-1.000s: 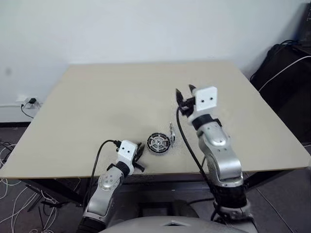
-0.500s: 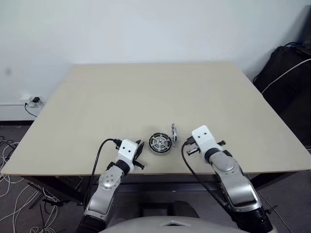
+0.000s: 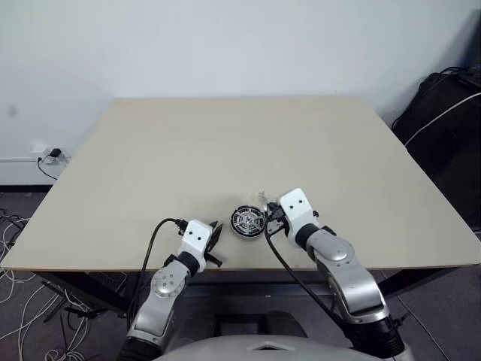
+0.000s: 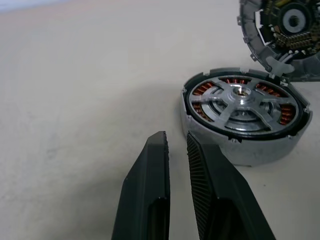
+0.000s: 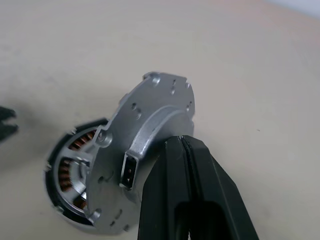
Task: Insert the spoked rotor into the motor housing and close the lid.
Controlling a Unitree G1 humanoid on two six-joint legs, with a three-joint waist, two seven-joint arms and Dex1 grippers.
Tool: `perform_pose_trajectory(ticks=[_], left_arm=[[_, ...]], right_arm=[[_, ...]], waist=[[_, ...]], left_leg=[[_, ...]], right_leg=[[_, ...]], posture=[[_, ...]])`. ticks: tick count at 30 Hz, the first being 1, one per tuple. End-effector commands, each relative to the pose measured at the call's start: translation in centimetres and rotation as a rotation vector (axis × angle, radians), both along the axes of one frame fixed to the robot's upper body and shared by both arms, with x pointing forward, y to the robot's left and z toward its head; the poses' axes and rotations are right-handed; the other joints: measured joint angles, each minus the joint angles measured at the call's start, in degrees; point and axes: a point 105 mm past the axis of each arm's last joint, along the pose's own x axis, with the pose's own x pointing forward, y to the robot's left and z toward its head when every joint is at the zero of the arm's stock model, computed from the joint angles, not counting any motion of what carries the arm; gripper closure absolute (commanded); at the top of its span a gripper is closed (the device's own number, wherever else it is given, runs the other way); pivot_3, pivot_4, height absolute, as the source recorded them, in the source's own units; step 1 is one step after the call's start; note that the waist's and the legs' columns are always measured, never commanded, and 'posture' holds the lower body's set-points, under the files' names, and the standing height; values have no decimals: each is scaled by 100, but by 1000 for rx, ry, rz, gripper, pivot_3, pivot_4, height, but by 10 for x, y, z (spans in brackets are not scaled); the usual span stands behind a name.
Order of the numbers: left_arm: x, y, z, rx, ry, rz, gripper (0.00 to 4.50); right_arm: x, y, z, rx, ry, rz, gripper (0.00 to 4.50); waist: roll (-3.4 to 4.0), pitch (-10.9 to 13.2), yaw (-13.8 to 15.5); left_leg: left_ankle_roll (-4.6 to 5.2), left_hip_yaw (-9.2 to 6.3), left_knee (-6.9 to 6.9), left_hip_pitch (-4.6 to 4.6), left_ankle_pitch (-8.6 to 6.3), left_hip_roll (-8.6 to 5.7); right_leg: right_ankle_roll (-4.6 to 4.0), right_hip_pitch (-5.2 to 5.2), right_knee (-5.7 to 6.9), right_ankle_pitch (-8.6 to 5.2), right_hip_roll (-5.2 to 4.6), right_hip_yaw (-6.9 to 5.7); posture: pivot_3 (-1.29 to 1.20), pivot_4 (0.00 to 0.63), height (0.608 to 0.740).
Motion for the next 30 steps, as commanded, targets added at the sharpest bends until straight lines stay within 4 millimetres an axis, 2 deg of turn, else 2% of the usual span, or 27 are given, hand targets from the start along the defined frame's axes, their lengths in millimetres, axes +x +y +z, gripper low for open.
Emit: perform_pose_trajectory(ticks=[1,9,12,18,20,23,26,28,30], left_arm=[[4,1,13,-14,-47,4,3849],[4,4,14,-7,-51,11,3849],[5,4,14,-4,-52,12,3849],[4,6,15,-2,-52,19,3849],[4,6,15,-3,-51,21,3849],[3,6,15,-3,-50,22,3849],[2,5,15,-5,-51,21,3849],[3,4,15,-6,-54,18,3849],[3,4,15,-7,-59,17,3849]], right_arm=[[1,19,11,57,-30,75,4454],[7,38,-12,61,38,111,4454],[8,44,-30,55,96,119,4454],[-2,50,-50,19,186,166,4454],[-5,48,-50,-1,190,178,4454],[-4,49,-38,42,152,181,4454],[-3,51,-2,149,10,207,4454],[-7,54,26,245,-101,251,4454],[-13,55,46,323,-181,281,4454]], waist=[[-1,1,-2],[-2,0,1],[-3,-1,-4],[-4,-14,-3],[-4,-31,-3],[-4,-38,-1],[-1,-38,0],[2,-34,-1],[4,-33,-13]], left_leg=[[0,0,0,0,0,0],[0,0,0,0,1,-1],[0,1,0,0,0,-1],[0,0,0,0,1,-1],[0,0,0,0,1,-1],[-2,0,1,4,-1,-1],[-13,-1,2,5,-7,-1],[-12,-1,2,1,-7,-2],[-10,-2,2,0,-6,-1]], right_leg=[[0,0,0,0,0,0],[-1,-3,2,1,0,0],[-1,-3,2,1,1,0],[-2,-3,4,1,1,0],[-2,-3,3,1,1,0],[-2,2,4,1,1,0],[-1,4,4,1,1,0],[0,-1,4,1,0,0],[1,-2,3,0,1,0]], posture=[[0,0,740],[0,0,740],[0,0,740],[0,0,740],[0,0,740],[0,0,740],[0,0,740],[0,0,740],[0,0,740]])
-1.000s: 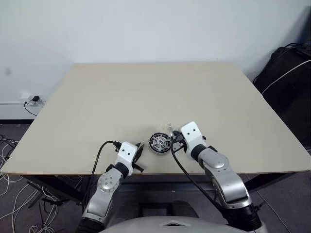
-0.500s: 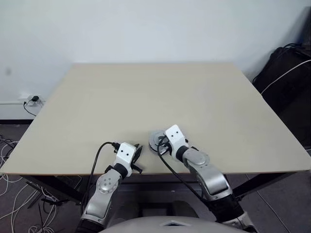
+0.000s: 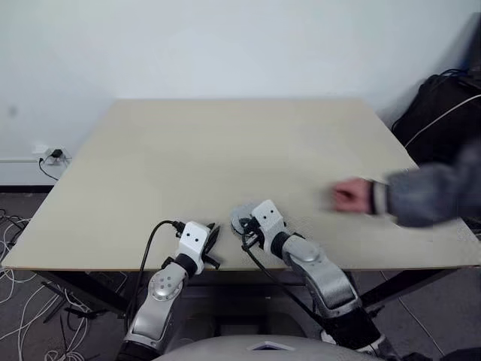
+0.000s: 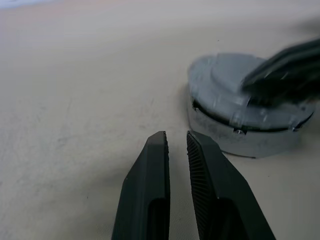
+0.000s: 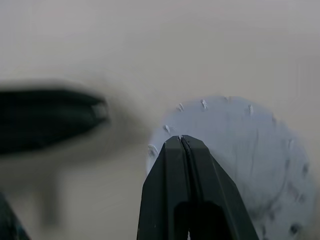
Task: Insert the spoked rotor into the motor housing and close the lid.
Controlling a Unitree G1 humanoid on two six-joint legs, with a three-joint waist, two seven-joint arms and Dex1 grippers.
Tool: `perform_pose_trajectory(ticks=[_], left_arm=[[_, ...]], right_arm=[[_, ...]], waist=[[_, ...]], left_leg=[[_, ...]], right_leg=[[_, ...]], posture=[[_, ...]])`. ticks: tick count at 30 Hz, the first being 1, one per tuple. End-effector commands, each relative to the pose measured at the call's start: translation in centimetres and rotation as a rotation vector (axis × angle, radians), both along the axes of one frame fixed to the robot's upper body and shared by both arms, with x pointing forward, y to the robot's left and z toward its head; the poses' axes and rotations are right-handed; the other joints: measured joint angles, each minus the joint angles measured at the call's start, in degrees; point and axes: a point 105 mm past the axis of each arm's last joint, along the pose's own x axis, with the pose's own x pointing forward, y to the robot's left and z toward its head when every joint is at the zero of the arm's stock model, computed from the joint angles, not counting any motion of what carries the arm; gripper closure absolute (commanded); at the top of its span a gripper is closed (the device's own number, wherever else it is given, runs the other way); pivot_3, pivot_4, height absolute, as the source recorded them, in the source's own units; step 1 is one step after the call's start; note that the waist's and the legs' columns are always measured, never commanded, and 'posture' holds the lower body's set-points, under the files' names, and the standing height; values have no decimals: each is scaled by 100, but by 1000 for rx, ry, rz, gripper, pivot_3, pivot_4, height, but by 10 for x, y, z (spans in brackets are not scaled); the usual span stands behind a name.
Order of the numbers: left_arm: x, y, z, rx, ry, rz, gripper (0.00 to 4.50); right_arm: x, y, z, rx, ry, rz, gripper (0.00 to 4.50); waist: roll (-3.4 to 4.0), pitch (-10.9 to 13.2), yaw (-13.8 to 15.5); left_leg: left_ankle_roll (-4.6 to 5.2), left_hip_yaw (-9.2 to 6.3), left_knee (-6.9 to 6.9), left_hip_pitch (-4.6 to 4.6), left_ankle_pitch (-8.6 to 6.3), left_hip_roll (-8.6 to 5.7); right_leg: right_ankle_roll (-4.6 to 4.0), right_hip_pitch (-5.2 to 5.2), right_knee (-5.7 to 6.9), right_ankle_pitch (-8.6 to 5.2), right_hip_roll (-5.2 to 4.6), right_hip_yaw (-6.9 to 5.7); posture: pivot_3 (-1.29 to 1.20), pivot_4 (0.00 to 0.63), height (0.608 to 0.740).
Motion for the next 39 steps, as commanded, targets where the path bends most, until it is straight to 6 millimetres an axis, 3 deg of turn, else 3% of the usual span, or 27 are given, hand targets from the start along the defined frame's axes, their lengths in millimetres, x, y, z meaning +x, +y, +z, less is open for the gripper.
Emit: perform_pose_trajectory(ticks=[1,4,9,39], left_arm=[[6,-3,16,-14,-68,-5,3849],[7,-4,18,-18,-77,-8,3849],[9,-6,19,-27,-87,-17,3849],[11,-6,19,-21,-89,-35,3849]], right_arm=[[-4,5,66,211,-252,51,4454],[-11,1,95,325,-390,51,4454],[-14,-3,110,390,-462,32,4454],[-6,-10,101,347,-431,-26,4454]], waist=[[0,0,-10],[-3,1,-10],[-3,1,-1],[-2,1,21]], left_leg=[[0,0,0,0,0,1],[1,-3,0,0,0,1],[-1,-2,5,3,-1,0],[4,-2,5,3,2,0]], right_leg=[[0,-1,0,0,1,0],[1,3,-3,0,1,-2],[4,8,-1,2,1,-2],[2,7,-1,2,0,-1]], posture=[[0,0,740],[0,0,740],[0,0,740],[0,0,740]])
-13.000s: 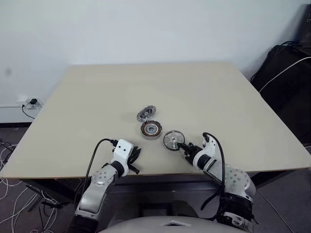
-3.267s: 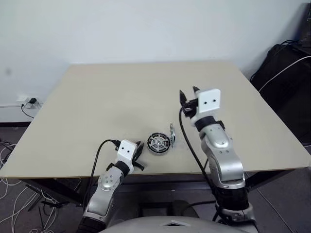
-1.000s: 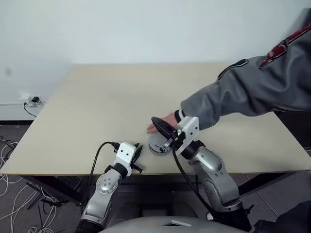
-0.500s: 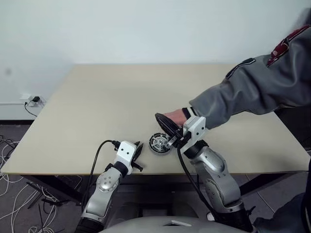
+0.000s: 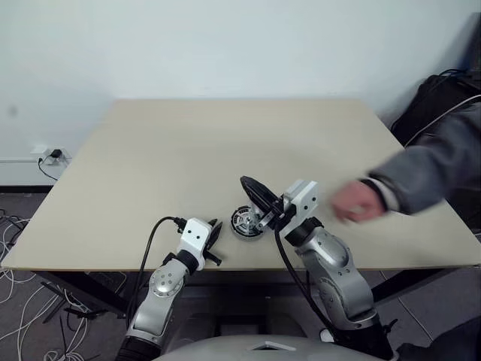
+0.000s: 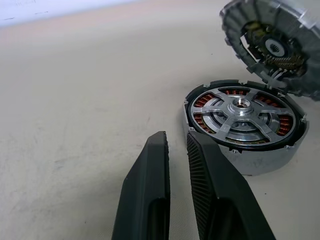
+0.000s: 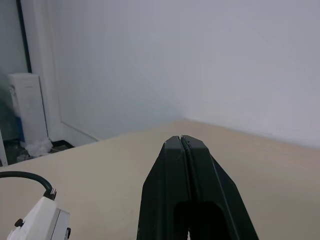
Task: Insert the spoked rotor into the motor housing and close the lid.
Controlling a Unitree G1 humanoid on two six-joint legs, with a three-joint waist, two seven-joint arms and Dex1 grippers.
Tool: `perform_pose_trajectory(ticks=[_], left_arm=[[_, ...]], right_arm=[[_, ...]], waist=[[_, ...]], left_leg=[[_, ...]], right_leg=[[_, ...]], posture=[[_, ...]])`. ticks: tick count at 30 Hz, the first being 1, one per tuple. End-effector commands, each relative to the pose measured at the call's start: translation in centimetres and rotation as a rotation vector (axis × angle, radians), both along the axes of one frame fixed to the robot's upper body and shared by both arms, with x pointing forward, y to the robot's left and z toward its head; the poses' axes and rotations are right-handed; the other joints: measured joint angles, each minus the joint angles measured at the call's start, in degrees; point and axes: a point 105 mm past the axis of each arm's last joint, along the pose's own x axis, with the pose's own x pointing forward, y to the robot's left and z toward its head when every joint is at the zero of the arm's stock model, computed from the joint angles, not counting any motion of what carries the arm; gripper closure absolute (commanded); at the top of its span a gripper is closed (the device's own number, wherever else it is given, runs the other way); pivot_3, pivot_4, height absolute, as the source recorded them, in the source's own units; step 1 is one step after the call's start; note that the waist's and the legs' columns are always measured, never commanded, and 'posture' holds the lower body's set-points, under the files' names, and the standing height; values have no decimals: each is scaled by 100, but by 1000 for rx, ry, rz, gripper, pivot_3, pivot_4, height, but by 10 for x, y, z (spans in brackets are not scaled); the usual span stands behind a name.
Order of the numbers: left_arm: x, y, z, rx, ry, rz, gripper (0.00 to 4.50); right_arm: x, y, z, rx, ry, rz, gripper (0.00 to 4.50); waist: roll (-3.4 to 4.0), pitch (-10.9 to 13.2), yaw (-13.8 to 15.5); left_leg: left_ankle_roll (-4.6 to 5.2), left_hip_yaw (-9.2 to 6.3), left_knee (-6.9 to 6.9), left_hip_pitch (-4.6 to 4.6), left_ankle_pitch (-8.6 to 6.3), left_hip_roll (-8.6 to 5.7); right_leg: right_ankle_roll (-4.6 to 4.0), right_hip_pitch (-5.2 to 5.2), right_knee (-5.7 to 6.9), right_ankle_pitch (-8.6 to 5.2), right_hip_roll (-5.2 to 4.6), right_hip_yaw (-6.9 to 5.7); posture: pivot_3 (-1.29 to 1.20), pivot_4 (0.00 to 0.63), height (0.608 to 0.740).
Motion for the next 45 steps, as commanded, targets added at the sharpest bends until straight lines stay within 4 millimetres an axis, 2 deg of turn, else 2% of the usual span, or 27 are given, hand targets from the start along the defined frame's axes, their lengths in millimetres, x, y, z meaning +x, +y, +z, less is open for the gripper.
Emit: perform_pose_trajectory(ticks=[1,4,7,14,21,26,34,39,45], left_arm=[[5,-1,11,-9,-48,-2,3849],[5,-1,11,-9,-48,-2,3849],[4,0,10,-7,-47,-1,3849],[4,1,9,-5,-43,2,3849],[4,0,8,-2,-39,-2,3849],[4,1,7,1,-35,1,3849],[4,4,6,5,-34,10,3849],[4,5,6,5,-35,12,3849],[3,7,5,6,-32,16,3849]], right_arm=[[11,-9,6,-1,-2,-91,4454],[27,-24,-9,-66,78,-226,4454],[40,-47,-35,-182,209,-381,4454],[43,-79,-72,-446,356,-542,4454],[32,-65,-83,-502,421,-426,4454],[34,-63,-86,-495,418,-432,4454],[40,-41,-85,-401,374,-377,4454],[40,-25,-101,-400,409,-327,4454],[39,-17,-125,-431,467,-293,4454]], waist=[[0,0,1],[0,-1,15],[-1,-1,48],[2,-3,76],[2,-3,50],[1,-2,49],[2,-2,33],[1,-3,26],[3,-3,12]], left_leg=[[-1,0,0,0,0,0],[-1,1,1,0,0,0],[-3,1,2,0,-1,-1],[6,4,-2,-4,4,-2],[8,6,-1,-4,4,0],[10,6,0,-4,4,-1],[9,6,-1,-3,4,-1],[9,6,0,-3,4,-1],[8,5,0,-2,4,-1]], right_leg=[[0,0,0,0,0,0],[0,0,2,1,0,1],[-1,0,2,1,0,1],[-7,-9,2,-2,-2,5],[-5,-6,2,-2,0,3],[-2,-5,1,-1,-2,3],[-2,-6,2,0,0,2],[-2,-5,1,0,0,3],[-3,-7,3,0,1,3]], posture=[[0,0,740],[0,0,740],[0,0,740],[0,0,740],[0,0,740],[0,0,740],[0,0,740],[0,0,740],[0,0,740]])
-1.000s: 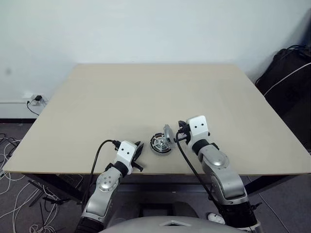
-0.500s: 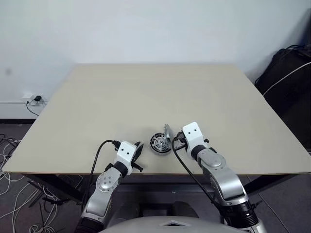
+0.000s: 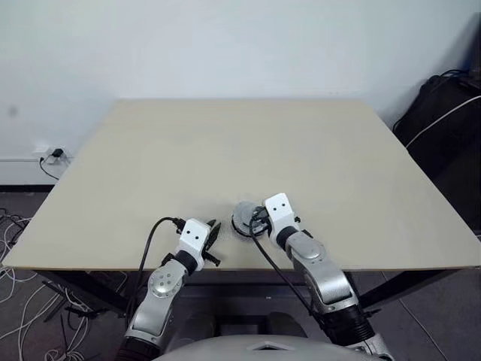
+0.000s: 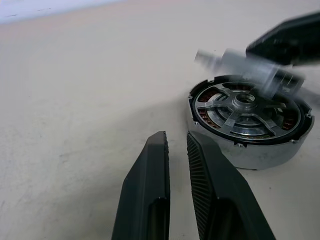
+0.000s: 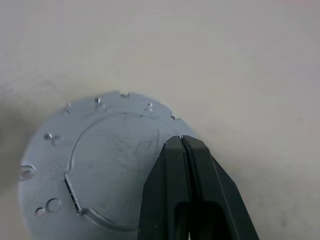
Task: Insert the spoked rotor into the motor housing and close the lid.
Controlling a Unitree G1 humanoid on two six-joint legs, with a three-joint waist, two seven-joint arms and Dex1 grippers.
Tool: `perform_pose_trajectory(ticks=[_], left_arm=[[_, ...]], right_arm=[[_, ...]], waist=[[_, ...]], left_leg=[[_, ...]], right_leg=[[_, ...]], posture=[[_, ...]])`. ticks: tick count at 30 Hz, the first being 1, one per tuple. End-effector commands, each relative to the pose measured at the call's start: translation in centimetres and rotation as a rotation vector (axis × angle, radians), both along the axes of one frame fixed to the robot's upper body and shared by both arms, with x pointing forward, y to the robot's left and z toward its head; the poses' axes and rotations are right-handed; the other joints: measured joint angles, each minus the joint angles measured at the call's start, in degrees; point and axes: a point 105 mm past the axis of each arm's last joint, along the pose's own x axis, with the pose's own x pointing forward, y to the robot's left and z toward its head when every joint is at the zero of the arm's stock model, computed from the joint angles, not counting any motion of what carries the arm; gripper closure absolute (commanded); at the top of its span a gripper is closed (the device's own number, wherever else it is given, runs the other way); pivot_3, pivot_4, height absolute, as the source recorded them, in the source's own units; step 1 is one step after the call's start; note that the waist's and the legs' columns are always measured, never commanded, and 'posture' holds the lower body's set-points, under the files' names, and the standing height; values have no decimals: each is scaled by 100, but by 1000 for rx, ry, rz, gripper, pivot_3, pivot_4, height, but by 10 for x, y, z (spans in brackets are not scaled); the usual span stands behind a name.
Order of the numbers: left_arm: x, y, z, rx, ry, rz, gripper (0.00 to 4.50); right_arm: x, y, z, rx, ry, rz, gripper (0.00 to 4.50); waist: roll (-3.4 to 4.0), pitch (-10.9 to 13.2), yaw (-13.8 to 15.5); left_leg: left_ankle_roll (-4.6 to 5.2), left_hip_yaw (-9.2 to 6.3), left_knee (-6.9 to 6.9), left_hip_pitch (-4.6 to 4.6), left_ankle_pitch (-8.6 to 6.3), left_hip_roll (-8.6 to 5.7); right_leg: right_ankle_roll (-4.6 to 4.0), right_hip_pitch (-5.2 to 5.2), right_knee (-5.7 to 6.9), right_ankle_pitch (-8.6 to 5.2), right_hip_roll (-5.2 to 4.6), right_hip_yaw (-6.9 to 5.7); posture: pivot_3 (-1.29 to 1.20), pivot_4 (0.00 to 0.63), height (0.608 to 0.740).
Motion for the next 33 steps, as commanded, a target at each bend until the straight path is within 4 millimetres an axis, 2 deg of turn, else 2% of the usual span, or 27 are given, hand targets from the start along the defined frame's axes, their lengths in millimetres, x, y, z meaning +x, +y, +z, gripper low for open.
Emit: perform_pose_trajectory(ticks=[1,5,8,11,15,19,29,30,33], left_arm=[[3,1,7,-7,-37,5,3849],[2,3,7,-5,-35,9,3849],[2,4,7,-2,-35,12,3849],[2,4,7,-2,-35,14,3849],[1,4,6,-2,-32,12,3849],[2,1,5,-5,-30,4,3849],[4,-1,5,-10,-32,-5,3849],[4,-1,6,-10,-32,-3,3849],[4,1,6,-10,-35,5,3849]], right_arm=[[3,4,-5,-5,0,12,4454],[2,3,-20,-31,38,7,4454],[2,3,-20,-22,41,6,4454],[2,2,-7,32,21,10,4454],[-5,7,17,115,-13,133,4454],[-9,3,33,91,-70,253,3578],[-2,3,31,39,-74,376,218],[-1,4,30,38,-69,383,21],[2,8,25,26,-57,407,21]], waist=[[1,-2,-6],[1,-10,-30],[2,-8,-38],[2,-8,-51],[5,0,-51],[5,20,-47],[-18,51,-38],[-20,53,-34],[-21,57,-28]], left_leg=[[0,0,0,0,0,0],[-1,-1,0,10,-1,0],[-18,-1,-1,39,-12,0],[-25,-1,-2,63,-18,1],[-24,-3,-3,62,-17,1],[-13,-2,-3,57,-12,1],[-12,-1,-6,55,-13,3],[-12,-2,-6,55,-14,3],[-10,-1,-7,52,-13,3]], right_leg=[[0,0,0,0,0,0],[0,11,-1,0,0,0],[-3,44,-1,-4,-1,0],[-33,70,-2,-24,-3,1],[-32,68,-2,-24,-2,0],[-19,63,-4,-16,-3,-1],[-7,61,-7,-11,-3,-3],[-7,61,-7,-11,-4,-3],[-6,58,-8,-10,-4,-3]], posture=[[0,0,740],[0,0,740],[0,0,740],[0,0,740],[0,0,740],[0,0,740],[0,0,740],[0,0,740],[0,0,740]])
